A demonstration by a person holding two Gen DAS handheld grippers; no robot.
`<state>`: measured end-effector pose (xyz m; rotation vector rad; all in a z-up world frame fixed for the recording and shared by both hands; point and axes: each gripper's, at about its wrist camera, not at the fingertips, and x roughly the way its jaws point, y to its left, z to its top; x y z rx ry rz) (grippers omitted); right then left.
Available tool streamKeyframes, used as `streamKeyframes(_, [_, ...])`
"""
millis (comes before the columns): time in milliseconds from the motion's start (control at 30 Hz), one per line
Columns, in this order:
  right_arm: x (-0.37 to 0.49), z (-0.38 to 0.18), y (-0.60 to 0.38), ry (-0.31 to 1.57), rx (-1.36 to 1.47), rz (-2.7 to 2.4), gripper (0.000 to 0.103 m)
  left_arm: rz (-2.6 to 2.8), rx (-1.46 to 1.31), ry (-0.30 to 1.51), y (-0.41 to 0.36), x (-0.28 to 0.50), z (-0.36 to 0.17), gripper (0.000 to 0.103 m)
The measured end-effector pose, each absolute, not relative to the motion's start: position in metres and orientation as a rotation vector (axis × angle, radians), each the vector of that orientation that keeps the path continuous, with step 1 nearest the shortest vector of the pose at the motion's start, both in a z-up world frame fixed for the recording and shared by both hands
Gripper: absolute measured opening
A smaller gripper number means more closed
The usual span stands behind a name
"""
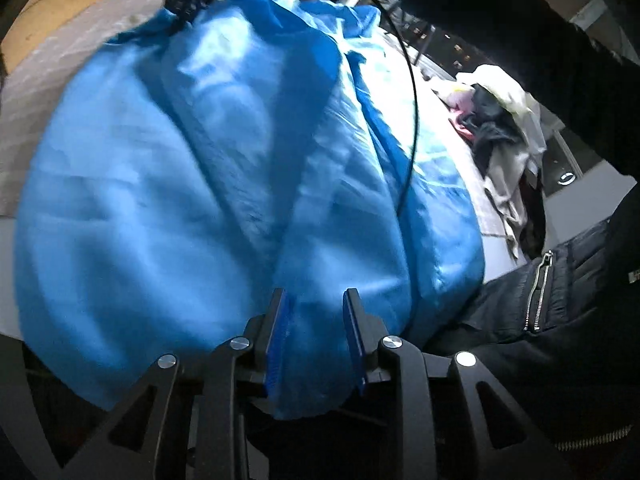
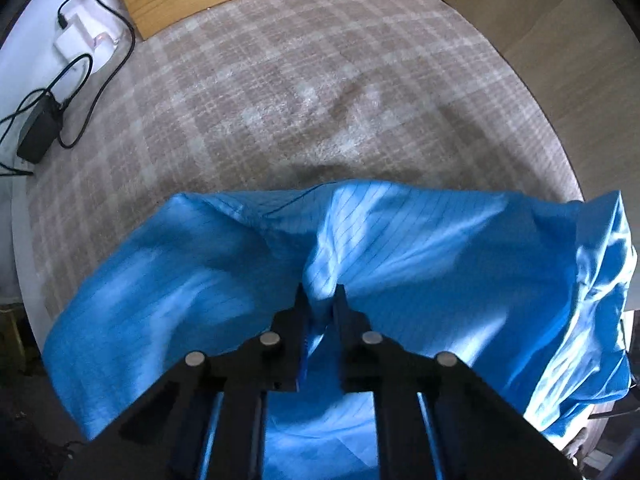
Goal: Fold clothes
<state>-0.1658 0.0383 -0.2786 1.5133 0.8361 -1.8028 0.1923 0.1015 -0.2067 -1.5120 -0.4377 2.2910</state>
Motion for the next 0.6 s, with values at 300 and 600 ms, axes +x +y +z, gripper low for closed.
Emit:
streamKeyframes(300, [-0.162, -0.273, 0.053, 0.809, 1.486, -1.837, 0.005, 2.370, -1.488, -0.365, 0.105, 0.211, -0.195, 0.000])
streamKeyframes(600, [-0.174, -0.261, 0.052, 0.735, 1.491, -1.851, 0.004, 2.433, -1.626, -0.289, 0.092, 0.208, -0.202, 0.027])
